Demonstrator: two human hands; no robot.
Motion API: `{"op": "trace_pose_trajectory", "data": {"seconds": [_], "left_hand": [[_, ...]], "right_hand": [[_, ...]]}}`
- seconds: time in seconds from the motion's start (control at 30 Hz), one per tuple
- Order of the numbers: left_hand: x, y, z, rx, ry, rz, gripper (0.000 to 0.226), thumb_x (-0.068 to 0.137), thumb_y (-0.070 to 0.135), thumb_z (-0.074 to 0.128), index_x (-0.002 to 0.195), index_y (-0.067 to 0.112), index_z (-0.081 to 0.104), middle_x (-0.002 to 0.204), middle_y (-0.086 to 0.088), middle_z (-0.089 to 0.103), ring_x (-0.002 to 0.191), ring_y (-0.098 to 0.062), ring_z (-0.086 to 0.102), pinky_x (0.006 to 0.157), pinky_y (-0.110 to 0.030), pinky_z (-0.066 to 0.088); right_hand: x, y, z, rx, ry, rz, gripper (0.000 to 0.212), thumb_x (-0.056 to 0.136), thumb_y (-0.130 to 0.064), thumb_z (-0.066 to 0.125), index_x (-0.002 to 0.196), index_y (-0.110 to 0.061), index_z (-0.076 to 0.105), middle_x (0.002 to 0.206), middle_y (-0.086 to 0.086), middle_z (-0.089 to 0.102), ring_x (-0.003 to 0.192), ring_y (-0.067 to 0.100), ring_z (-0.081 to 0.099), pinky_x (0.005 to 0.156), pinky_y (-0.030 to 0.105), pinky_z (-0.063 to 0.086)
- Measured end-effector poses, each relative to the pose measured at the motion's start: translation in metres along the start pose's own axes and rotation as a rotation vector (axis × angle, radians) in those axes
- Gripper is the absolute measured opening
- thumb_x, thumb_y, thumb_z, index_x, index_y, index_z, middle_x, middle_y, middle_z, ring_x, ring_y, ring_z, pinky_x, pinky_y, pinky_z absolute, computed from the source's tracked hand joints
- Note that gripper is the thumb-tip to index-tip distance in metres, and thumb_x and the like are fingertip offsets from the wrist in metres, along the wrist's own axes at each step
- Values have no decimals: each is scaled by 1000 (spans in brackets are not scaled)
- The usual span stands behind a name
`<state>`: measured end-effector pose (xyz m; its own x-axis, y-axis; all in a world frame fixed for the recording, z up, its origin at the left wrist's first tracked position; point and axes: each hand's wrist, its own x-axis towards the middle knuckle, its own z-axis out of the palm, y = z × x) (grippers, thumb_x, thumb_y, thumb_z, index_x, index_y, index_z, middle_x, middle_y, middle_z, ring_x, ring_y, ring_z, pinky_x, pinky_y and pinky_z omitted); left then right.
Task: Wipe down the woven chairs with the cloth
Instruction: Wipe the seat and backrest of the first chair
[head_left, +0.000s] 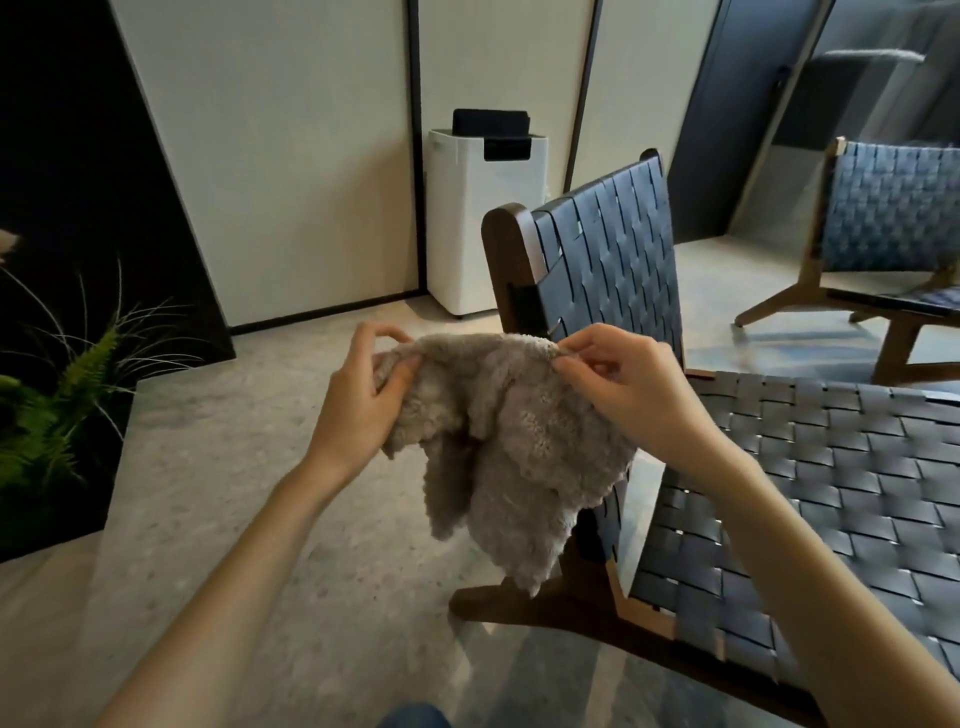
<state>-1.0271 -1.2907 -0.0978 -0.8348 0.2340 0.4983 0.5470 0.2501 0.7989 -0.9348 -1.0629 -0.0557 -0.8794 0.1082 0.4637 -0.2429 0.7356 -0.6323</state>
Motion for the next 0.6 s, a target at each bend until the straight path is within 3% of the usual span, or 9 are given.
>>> {"op": "trace_pose_trajectory", "data": {"seconds": [0.07,0.13,0.23,0.33,0.4,0.5,0.6], "left_hand": [[20,1,-2,100,79,29,10,94,30,54,103,25,53,92,8,60,79,7,58,61,-8,45],[38,6,4,229,178,22,15,92,31,59,102,22,61,101,0,50,93,-2,44,76,-13,34],[58,25,17,404,378,40,22,89,36,62,103,20,66,97,-2,35,92,-15,32,73,-21,24],[73,46,31,122,379,78,14,93,27,57,100,16,61,83,1,51,74,-8,46,59,-13,35],[83,58,39,-92,336,2,12,96,26,53,103,17,56,76,9,55,65,-1,50,61,-22,47],[89,69,49,-383,171,-148,30,98,35,47,125,23,45,101,3,58,94,-12,59,86,-38,54],[81,66,57,-600,52,-111,37,98,41,41,135,40,36,117,18,51,116,-9,51,96,-41,49]], "right_hand": [[9,-4,-2,-124,132,-33,11,87,-29,69,96,-25,72,88,-12,64,87,9,59,76,34,51],[18,-11,-1,-294,323,-83,13,86,-28,70,97,-22,74,89,-8,54,89,13,49,77,31,43],[35,-23,-5,-318,421,-103,13,92,-28,64,101,-23,72,72,-8,57,65,10,52,67,32,49],[53,-29,-10,-95,436,-34,12,97,-22,55,105,-19,64,68,0,62,60,18,62,57,36,56],[65,-33,-9,38,448,9,13,97,-14,55,107,-14,63,81,2,66,72,19,65,65,31,58],[78,-33,-1,90,358,12,23,95,-10,55,117,-11,61,107,-1,63,97,12,62,76,9,49],[78,-29,9,123,287,-20,35,97,-18,53,132,-17,56,121,-1,57,107,6,55,87,13,47]]}}
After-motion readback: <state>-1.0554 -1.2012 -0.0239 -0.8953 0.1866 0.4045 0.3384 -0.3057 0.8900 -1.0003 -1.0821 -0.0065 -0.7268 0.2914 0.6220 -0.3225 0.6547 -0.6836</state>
